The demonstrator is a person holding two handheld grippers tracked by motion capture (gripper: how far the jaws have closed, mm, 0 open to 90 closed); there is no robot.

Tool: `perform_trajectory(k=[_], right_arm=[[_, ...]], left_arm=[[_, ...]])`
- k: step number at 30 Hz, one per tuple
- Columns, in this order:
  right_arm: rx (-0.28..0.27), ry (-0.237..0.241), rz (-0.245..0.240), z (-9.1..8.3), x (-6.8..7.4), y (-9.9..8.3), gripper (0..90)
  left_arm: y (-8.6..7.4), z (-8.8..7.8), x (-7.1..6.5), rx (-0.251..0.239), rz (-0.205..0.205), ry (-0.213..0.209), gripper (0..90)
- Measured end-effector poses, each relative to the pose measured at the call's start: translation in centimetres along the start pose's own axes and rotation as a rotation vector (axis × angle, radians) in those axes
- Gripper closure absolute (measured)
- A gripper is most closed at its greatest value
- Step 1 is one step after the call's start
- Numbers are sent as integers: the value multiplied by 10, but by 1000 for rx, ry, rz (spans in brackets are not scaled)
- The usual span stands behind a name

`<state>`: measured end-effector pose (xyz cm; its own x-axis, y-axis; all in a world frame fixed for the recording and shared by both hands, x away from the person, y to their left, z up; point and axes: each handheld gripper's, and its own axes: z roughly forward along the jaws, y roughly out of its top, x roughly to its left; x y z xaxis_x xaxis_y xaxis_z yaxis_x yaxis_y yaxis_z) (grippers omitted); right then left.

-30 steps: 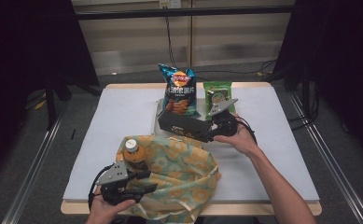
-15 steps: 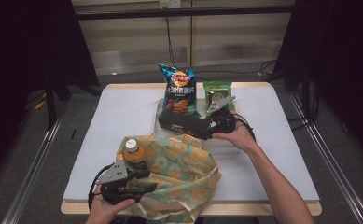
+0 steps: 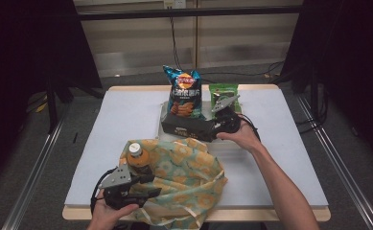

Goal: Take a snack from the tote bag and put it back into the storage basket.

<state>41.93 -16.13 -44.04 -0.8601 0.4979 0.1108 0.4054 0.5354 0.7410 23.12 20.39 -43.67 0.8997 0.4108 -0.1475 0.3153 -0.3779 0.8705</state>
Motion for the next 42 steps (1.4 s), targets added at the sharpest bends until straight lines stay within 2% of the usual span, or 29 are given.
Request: perform_trajectory(k=[4,6,11,18,24,25,29,30,34,36,42], right_arm=[[3,-10,6,-1,-1,-1,410],[-9,-26,-20,-1,-2,-1,413],[-14,-31,-6,0,-3,-2,411],[-5,-57,15,0,-3,-5,306],[-43,-79,23,-9,2,-6,275],[-56,-87,22,-12,4,-5,290],[-133,-87,14,-28,18,-5,487],[-136,-102,12,-31,21,-6,572],[-148,-73,19,-37,32,-17,832],[-137,-64,20,-35,36,-25,895],[-112,-54,56,-24,35,-41,900]], left_arm=[[0,1,0,-1,1,-4,478],[0,1,0,2,3,-5,488],[0,1,-1,3,1,-3,490],[0,1,0,3,2,-5,490],[0,1,-1,-1,-5,2,490],[0,0,0,9,5,3,490],[0,0,-1,2,5,-1,490],[0,0,-1,0,5,-3,491],[0,0,-2,-7,3,-4,491],[0,0,-1,0,9,0,491],[0,0,-1,2,8,0,490]])
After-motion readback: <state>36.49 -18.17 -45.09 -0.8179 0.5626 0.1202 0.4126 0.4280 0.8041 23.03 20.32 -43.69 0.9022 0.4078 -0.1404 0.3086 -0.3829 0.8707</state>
